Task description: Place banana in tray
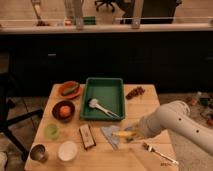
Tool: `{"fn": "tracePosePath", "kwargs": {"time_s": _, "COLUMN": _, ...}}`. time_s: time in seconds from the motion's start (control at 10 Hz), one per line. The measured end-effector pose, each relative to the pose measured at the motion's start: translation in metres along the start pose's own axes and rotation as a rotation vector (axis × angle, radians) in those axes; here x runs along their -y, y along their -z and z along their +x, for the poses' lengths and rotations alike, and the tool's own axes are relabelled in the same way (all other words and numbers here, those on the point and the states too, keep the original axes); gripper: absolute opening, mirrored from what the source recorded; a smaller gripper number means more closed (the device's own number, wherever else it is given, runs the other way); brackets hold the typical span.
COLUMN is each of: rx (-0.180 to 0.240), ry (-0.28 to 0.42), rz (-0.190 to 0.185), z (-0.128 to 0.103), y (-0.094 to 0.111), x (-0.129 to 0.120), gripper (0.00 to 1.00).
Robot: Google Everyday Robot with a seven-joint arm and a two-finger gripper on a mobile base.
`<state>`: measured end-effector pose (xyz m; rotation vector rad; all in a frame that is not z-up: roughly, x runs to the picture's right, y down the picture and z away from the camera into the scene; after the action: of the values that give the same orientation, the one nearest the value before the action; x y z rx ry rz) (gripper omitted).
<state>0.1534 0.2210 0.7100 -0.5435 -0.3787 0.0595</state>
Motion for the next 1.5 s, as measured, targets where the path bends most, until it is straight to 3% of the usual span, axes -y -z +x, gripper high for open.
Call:
{"fn": "tracePosePath", "kwargs": {"time_s": 0.3, "rx": 0.004, "ry": -0.009, "rz": 0.017, "z": 0.0, "y": -0.003, "x": 0.008, "gripper": 0.0}}
{"fn": "tracePosePath", "kwargs": {"time_s": 0.7, "rx": 0.027, "ry": -0.015, "rz": 0.041, "z": -0.003, "y": -0.023, "x": 0.067, "gripper": 0.0}}
{"fn": "tracePosePath", "kwargs": {"time_s": 1.2, "rx": 0.052, "ry": 0.0, "rz": 0.076, "z": -0.012, "y": -0.032, "x": 0.1, "gripper": 0.0}}
{"fn": "tracePosePath", "kwargs": {"time_s": 1.5, "rx": 0.073, "ry": -0.03, "rz": 0.111, "z": -0.017, "y": -0.04, "x": 0.123, "gripper": 0.0}}
